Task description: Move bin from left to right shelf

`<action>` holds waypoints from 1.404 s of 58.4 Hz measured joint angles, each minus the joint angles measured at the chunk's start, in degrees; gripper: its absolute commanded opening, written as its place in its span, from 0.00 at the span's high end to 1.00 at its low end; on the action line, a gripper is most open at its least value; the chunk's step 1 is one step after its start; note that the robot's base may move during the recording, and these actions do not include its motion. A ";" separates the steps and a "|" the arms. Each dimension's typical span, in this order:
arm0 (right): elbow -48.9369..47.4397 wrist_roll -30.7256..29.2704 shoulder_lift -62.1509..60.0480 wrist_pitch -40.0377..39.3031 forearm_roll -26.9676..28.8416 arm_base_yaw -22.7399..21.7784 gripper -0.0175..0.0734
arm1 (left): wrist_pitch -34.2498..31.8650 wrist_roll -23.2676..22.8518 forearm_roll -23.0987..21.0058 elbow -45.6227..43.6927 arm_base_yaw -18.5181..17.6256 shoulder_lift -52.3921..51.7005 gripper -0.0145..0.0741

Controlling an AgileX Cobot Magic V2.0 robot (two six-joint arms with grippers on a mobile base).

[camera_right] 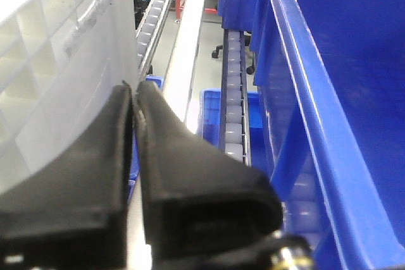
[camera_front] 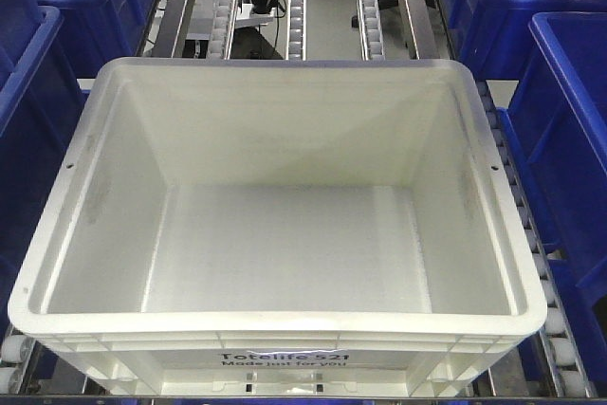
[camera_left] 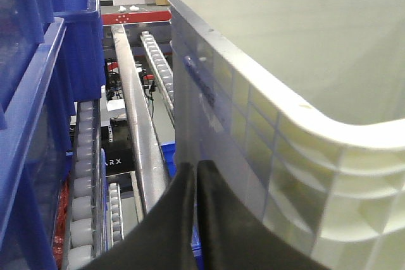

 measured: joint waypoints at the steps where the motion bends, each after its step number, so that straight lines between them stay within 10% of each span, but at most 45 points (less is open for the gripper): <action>1: 0.00 0.00 0.00 0.00 0.00 0.00 0.82 | 0.01 0.00 0.00 0.00 0.00 0.00 0.84; 35: -0.08 9.90 0.00 -13.92 3.48 0.00 0.82 | -10.34 -1.66 -0.10 -0.49 0.00 0.00 0.84; 59: -27.05 6.61 10.55 19.41 3.90 0.00 0.82 | 17.77 -1.49 -0.10 -30.38 0.00 12.82 0.84; 82: -48.97 5.53 34.35 38.15 6.23 0.00 0.82 | 30.40 -1.49 -5.86 -47.57 0.00 34.87 0.84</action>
